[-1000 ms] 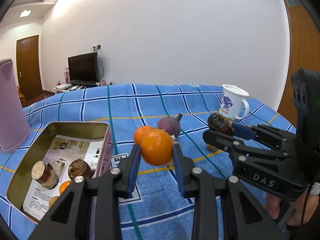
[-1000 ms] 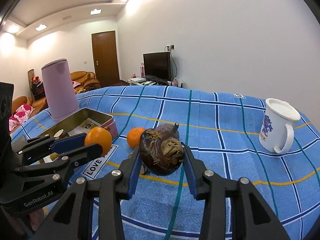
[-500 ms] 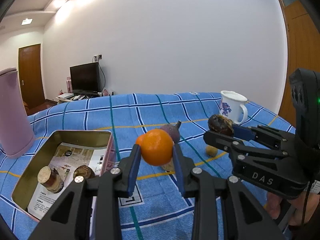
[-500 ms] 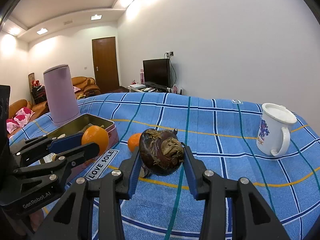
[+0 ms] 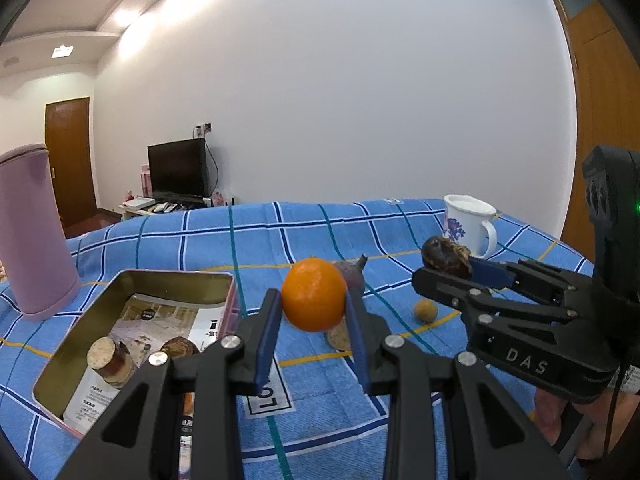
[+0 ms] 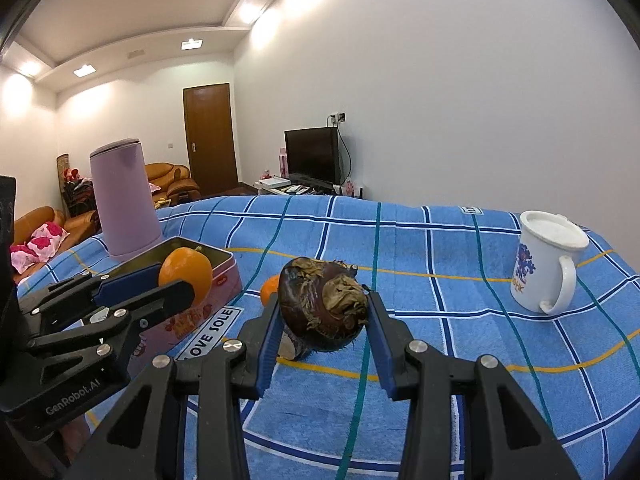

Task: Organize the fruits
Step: 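Lift the brown fruit with the right tool while the left tool lifts the mandarin, then carry the brown fruit over the tin with the right tool while the left tool carries the mandarin there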

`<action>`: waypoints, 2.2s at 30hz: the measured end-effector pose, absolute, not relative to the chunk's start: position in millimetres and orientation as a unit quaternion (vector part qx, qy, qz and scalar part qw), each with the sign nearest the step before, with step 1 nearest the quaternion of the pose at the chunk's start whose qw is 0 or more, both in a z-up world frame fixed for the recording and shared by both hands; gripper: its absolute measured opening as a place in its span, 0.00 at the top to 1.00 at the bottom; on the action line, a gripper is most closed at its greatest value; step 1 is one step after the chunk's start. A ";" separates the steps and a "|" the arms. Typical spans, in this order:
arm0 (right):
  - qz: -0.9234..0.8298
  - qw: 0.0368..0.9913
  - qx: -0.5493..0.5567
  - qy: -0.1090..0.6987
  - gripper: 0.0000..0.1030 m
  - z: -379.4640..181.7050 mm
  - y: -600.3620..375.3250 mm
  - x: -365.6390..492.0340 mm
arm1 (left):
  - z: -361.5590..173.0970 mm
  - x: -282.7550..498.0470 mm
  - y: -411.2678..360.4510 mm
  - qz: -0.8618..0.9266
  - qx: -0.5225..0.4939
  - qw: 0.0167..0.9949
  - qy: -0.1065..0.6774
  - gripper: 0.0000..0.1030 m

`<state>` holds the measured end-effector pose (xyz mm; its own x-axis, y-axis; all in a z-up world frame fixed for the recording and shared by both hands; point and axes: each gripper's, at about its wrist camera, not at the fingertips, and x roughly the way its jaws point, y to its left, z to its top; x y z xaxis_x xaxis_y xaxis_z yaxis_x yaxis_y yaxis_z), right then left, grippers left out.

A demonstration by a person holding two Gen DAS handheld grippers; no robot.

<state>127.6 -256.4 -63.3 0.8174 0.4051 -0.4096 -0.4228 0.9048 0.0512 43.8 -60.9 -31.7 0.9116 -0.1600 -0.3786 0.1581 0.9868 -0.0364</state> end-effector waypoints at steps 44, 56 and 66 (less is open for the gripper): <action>0.254 0.939 -0.033 0.227 0.59 -62.3 -202.1 129.9 | -33.8 37.6 -13.6 -0.049 -0.042 0.974 0.215 0.67; 0.277 0.932 -0.052 0.228 0.59 -61.2 -169.8 130.6 | -31.2 34.2 26.7 -0.010 -0.056 0.974 0.219 0.67; 0.292 0.927 -0.067 0.226 0.59 -57.1 -149.7 131.4 | -31.0 31.2 42.2 0.006 -0.054 0.973 0.226 0.67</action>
<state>131.4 -149.7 -57.1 0.7275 0.5110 -0.4577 -0.5716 0.8205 0.0075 31.2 42.2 -31.0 0.8978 -0.0125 -0.4401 -0.0360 0.9942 -0.1017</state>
